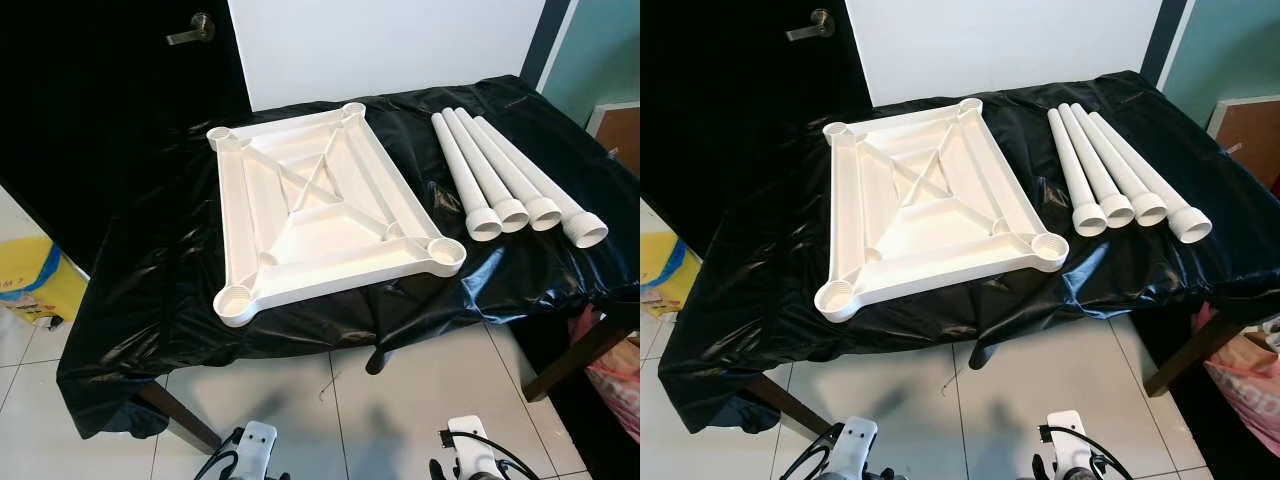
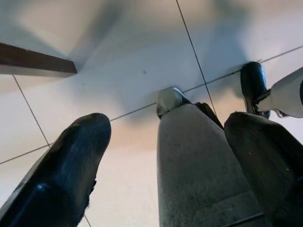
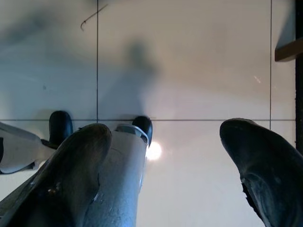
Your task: Building children table
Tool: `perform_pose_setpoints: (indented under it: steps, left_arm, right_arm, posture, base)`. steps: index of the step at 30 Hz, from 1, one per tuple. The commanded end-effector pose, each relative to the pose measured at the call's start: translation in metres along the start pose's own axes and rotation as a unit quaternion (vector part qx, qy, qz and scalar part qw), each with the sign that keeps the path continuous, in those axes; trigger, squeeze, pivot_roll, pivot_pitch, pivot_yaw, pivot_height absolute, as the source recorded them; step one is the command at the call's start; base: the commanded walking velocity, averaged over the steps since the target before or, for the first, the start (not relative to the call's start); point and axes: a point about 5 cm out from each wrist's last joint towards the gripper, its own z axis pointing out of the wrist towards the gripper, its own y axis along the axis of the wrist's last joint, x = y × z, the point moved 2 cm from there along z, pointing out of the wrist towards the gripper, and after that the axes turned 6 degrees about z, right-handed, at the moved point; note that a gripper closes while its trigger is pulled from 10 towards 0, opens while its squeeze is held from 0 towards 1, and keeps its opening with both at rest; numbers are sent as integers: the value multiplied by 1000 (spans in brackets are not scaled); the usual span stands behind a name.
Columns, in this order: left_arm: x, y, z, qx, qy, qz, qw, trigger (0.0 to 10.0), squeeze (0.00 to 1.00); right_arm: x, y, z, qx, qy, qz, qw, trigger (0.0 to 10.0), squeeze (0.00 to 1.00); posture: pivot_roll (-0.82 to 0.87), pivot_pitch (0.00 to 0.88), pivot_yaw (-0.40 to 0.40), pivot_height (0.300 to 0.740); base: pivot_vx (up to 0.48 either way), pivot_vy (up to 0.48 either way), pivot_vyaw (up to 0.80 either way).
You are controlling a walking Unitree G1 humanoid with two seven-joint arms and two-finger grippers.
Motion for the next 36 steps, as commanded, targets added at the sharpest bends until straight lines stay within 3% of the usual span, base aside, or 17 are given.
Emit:
perform_pose_setpoints:
  steps: [1, 8, 14, 19, 26, 27, 29, 34, 35, 36]
  left_arm:
    - [-3, -4, 0, 7, -12, 6, 1000, 10000, 0]
    - [-1, -2, 0, 1, -4, 2, 1000, 10000, 0]
    - [-1, 2, 0, -8, 1, 22, 1000, 10000, 0]
    - [-3, 10, 0, -29, -12, 54, 998, 10000, 0]
    - [-10, 17, 0, -56, -53, 59, 995, 10000, 0]
    - [-11, 19, 0, -63, -58, 73, 994, 10000, 0]
    - [-14, 54, 0, -125, -88, 117, 981, 10000, 0]
    - [-14, 54, 0, -125, -88, 117, 981, 10000, 0]
    - [-16, 71, -1, -156, -106, 131, 973, 10000, 0]
    - [-16, 71, -1, -156, -106, 131, 973, 10000, 0]
  right_arm:
    - [-3, -14, -3, 27, -1, -4, 1000, 10000, 0]
    - [-3, -16, -4, 28, -2, -4, 1000, 10000, 0]
    - [-4, -17, -4, 30, -2, -4, 1000, 10000, 0]
    - [-6, -14, -4, 19, -7, 3, 1000, 10000, 0]
    - [-6, 3, -1, -17, -1, 14, 1000, 10000, 0]
    - [-7, 7, 0, -23, 0, 6, 1000, 10000, 0]
    - [-7, 19, 2, -47, 9, -13, 999, 10000, 0]
    - [-7, 19, 2, -47, 9, -13, 999, 10000, 0]
    - [-6, 28, 2, -70, 19, -20, 997, 10000, 0]
    - [-6, 28, 2, -70, 19, -20, 997, 10000, 0]
  posture:
    - [-119, 0, 66, 740]
    - [-119, 0, 65, 740]
    - [-118, 0, 63, 740]
    - [-117, 0, 61, 740]
    - [-125, 0, 64, 740]
    - [-129, 9, 63, 740]
    - [-134, 16, 63, 740]
    - [-134, 16, 63, 740]
    - [-139, 23, 66, 740]
    - [-139, 23, 66, 740]
  base:
    - [0, -319, 0]
    - [0, 0, 0]
    - [0, 0, 0]
    - [0, 0, 0]
    - [0, 0, 0]
    - [0, 0, 0]
    - [0, 0, 0]
    - [0, 0, 0]
    - [0, 0, 0]
    - [0, 0, 0]
